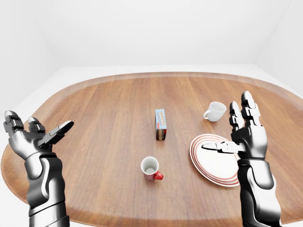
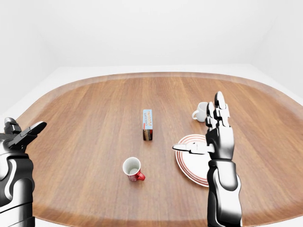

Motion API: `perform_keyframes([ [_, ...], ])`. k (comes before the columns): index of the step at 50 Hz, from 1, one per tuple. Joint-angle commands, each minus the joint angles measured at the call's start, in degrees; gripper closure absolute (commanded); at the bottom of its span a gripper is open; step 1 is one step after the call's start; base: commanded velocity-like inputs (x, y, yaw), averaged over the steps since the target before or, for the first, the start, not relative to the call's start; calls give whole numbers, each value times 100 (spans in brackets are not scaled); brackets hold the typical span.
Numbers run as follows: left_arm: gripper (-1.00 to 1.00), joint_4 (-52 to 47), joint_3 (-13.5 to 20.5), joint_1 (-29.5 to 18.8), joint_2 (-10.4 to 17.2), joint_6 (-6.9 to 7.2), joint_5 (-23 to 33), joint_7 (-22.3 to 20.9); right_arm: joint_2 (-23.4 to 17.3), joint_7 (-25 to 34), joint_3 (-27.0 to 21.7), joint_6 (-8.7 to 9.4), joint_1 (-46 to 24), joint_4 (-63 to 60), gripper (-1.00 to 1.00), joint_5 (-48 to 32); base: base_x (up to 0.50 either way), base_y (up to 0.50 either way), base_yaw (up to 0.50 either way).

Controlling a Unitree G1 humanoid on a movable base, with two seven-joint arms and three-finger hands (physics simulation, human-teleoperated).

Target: Pick up the red mug and put it on the plate

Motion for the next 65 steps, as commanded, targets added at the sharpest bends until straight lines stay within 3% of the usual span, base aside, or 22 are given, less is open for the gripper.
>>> perform_keyframes([
  [1, -100, 17, -3, 0, -7, -17, 9, -7, 258, 120, 1154, 0, -92, 280, -100, -724, 0, 0, 0],
  [15, -100, -157, 28, 54, -29, 93, 7, 19, 490, 176, 2247, 0, -15, 574, -100, -1028, 0, 0, 0],
  [30, -100, -165, 25, 55, -37, 94, 6, 14, 647, 251, 2869, -240, -91, 1329, -100, -1208, 0, 0, 0],
  [33, -100, -160, 25, 57, -42, 87, 10, 11, 671, 232, 2988, -375, -99, 1592, -100, -1322, 0, 0, 0],
  [36, -100, -144, 28, 58, -42, 78, 6, 5, 675, 284, 3027, -465, -97, 1748, -100, -1335, 0, 0, 0],
  [41, -100, -137, 20, 58, -45, 65, 12, -2, 696, 394, 3155, -305, -58, 1781, -100, -1352, 0, 0, 0],
  [42, -100, -138, 20, 58, -44, 66, 11, -3, 700, 384, 3185, -375, -74, 1958, -100, -1410, 0, 0, 0],
  [53, -100, -167, 28, 64, -42, 91, 6, 6, 753, 456, 3181, -362, -95, 2546, -100, -1510, 0, 0, 0],
  [54, -100, -172, 32, 66, -41, 96, 3, 9, 759, 464, 3204, -272, -82, 2522, -100, -1536, 0, 0, 0],
  [65, -100, -142, 33, 56, -36, 83, 3, 5, 784, 485, 3249, -362, -45, 2938, -100, -1611, 0, 0, 0],
])
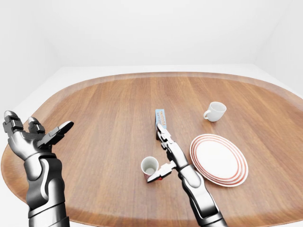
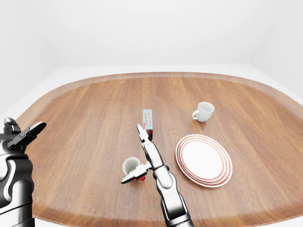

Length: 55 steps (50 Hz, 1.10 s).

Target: Pick up the red mug and put it on the plate

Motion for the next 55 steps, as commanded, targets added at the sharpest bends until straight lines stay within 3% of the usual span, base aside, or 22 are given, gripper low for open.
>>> perform_keyframes([
  [1, -100, 18, 2, -4, 4, -8, -2, -3, 35, 48, 77, -33, 24, 419, -100, -93, 0, 0, 0],
  [19, -100, 16, 2, 1, 3, -11, -3, 0, 92, 30, -150, -7, -218, 1303, -100, -256, 0, 0, 0],
  [33, -100, 26, 1, -2, 5, -20, -4, 2, 136, 9, -155, 114, -241, 1683, -100, -452, 0, 0, 0],
  [35, -100, 33, 1, -4, 4, -24, -4, 1, 150, 13, -199, 22, -327, 1972, -100, -429, 0, 0, 0],
  [42, -100, 36, -4, -6, 2, -30, -3, 6, 181, 40, -225, -2, -414, 2318, -100, -520, 0, 0, 0],
  [55, -100, 30, -10, -8, -1, -27, -5, 15, 244, 46, -285, 231, -571, 2741, -100, -676, 0, 0, 0],
])
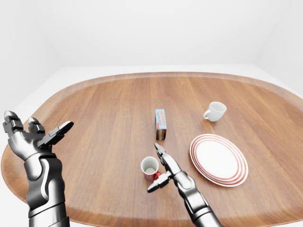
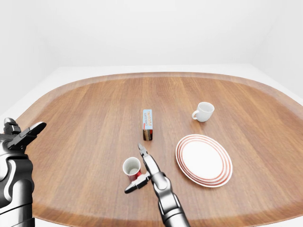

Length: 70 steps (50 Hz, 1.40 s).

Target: Pick up the red mug and put it on the plate

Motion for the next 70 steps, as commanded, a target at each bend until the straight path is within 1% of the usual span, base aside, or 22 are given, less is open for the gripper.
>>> perform_keyframes([
  [1, -100, -8, -2, -3, 0, 7, -4, 10, 50, -8, -52, 104, -138, 427, -100, -129, 0, 0, 0],
  [6, -100, -70, 3, 14, -1, 54, -8, 27, 57, 4, -57, 153, -144, 449, -100, -153, 0, 0, 0],
  [9, -100, -88, 10, 21, -6, 65, -9, 27, 57, 1, -80, 122, -176, 538, -100, -149, 0, 0, 0],
  [14, -100, -78, 18, 20, -7, 61, -10, 16, 68, 17, -75, 134, -169, 561, -100, -167, 0, 0, 0],
  [15, -100, -78, 19, 19, -6, 61, -10, 17, 69, 27, -74, 87, -181, 625, -100, -165, 0, 0, 0],
  [21, -100, -53, 26, 16, -1, 47, -15, 10, 94, 88, -95, 120, -219, 751, -100, -130, 0, 0, 0],
  [25, -100, -91, 31, 30, 1, 67, -26, 20, 108, 56, -151, -47, -368, 1178, -100, -132, 0, 0, 0],
  [35, -100, -87, 34, 21, 3, 71, -23, 17, 133, 77, -252, -170, -533, 1538, -100, -127, 0, 0, 0],
  [37, -100, -93, 35, 22, 3, 74, -24, 19, 134, 67, -277, -232, -579, 1653, -100, -122, 0, 0, 0],
  [41, -100, -93, 34, 18, 5, 76, -25, 22, 136, 59, -303, -282, -611, 1739, -100, -124, 0, 0, 0],
  [42, -100, -89, 35, 16, 6, 74, -26, 20, 140, 52, -319, -267, -606, 1717, -71, -114, 0, 0, 0],
  [43, -100, -88, 35, 16, 6, 73, -28, 21, 142, 31, -329, -295, -594, 1704, 5, -105, 0, 0, 0],
  [44, -100, -90, 34, 17, 6, 74, -27, 22, 140, 15, -322, -275, -590, 1687, 82, -120, 0, 0, 0],
  [45, -100, -96, 33, 18, 6, 78, -26, 26, 141, 10, -322, -276, -585, 1674, 100, -120, 0, 0, 0],
  [49, -100, -118, 38, 22, 6, 95, -30, 33, 136, -41, -304, -272, -553, 1625, 100, -153, 0, 0, 0],
  [50, -100, -123, 38, 23, 6, 99, -31, 35, 138, -35, -294, -232, -524, 1557, 100, -160, 0, 0, 0],
  [55, -100, -155, 44, 28, 8, 124, -34, 46, 131, -32, -266, -192, -479, 1466, 100, -182, 0, 0, 0],
  [61, -100, -121, 43, 19, 4, 101, -29, 30, 124, -38, -282, -247, -520, 1560, 100, -172, 0, 0, 0],
  [65, -100, -90, 37, 15, 0, 75, -24, 18, 123, -31, -284, -236, -517, 1540, 100, -174, 0, 0, 0],
  [66, -100, -73, 35, 10, 1, 62, -23, 15, 124, -24, -279, -218, -498, 1480, 100, -174, 0, 0, 0],
  [68, -100, -30, 26, 0, 2, 30, -20, 3, 125, -18, -288, -249, -403, 1206, 100, -114, 0, 0, 0],
  [70, -100, -14, 22, -2, 5, 15, -22, 2, 94, 30, -283, -16, -248, 623, 100, -37, 0, 0, 0],
])
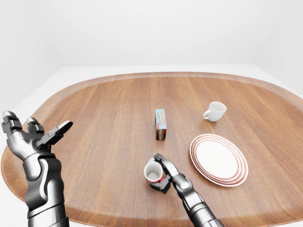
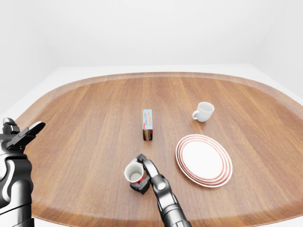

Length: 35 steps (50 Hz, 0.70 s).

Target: Pick up the red mug and put it on the plate

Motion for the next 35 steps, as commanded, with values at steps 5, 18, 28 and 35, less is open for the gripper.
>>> perform_keyframes([
  [5, -100, 119, -27, -22, 2, -96, 8, -28, -196, -76, -165, 466, 426, -2220, 100, 592, 0, 0, 0],
  [18, -100, 117, -36, -17, 0, -107, 12, -32, -763, -1143, -1262, 466, 78, -2980, 100, 1281, 0, 0, 0],
  [28, -100, 55, -29, -5, -3, -66, 11, -9, -1241, -2355, -2175, 466, -383, -1989, 100, 2007, 0, 0, 0],
  [35, -100, 0, -18, 19, -13, -34, 10, -2, -1497, -3763, -2364, 48, -757, -687, 100, 2141, 0, 0, 0],
])
